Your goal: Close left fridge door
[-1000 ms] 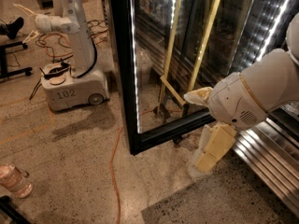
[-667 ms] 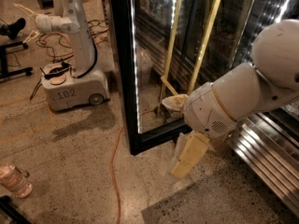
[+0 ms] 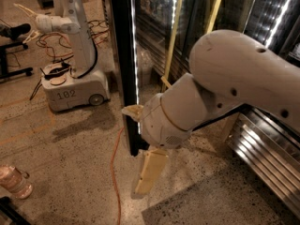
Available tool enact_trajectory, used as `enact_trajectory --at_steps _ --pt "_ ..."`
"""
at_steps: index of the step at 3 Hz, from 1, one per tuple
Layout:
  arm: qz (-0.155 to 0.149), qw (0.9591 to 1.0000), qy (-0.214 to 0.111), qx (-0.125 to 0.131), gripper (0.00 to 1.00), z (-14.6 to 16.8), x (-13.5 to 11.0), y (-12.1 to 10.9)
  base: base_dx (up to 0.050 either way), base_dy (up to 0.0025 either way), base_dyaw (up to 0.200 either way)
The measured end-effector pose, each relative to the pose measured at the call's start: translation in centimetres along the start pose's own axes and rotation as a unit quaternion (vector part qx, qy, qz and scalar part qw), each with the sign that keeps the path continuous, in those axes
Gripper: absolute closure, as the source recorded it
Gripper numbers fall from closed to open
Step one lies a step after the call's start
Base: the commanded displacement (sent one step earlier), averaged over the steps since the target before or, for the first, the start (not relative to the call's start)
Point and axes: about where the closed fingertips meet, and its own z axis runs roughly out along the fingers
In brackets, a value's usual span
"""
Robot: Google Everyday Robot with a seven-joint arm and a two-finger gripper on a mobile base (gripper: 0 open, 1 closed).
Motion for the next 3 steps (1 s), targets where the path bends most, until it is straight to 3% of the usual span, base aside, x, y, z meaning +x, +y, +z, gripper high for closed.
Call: enact_trajectory --at_steps 2,3 --pt "-0.008 1.0000 0.005 -0.003 0.41 0.29 -0.21 0.02 0.000 0.00000 0.000" --pt "-0.022 0.9995 0.016 0.016 0.64 0.94 -1.01 0.16 0.000 0.00000 0.000"
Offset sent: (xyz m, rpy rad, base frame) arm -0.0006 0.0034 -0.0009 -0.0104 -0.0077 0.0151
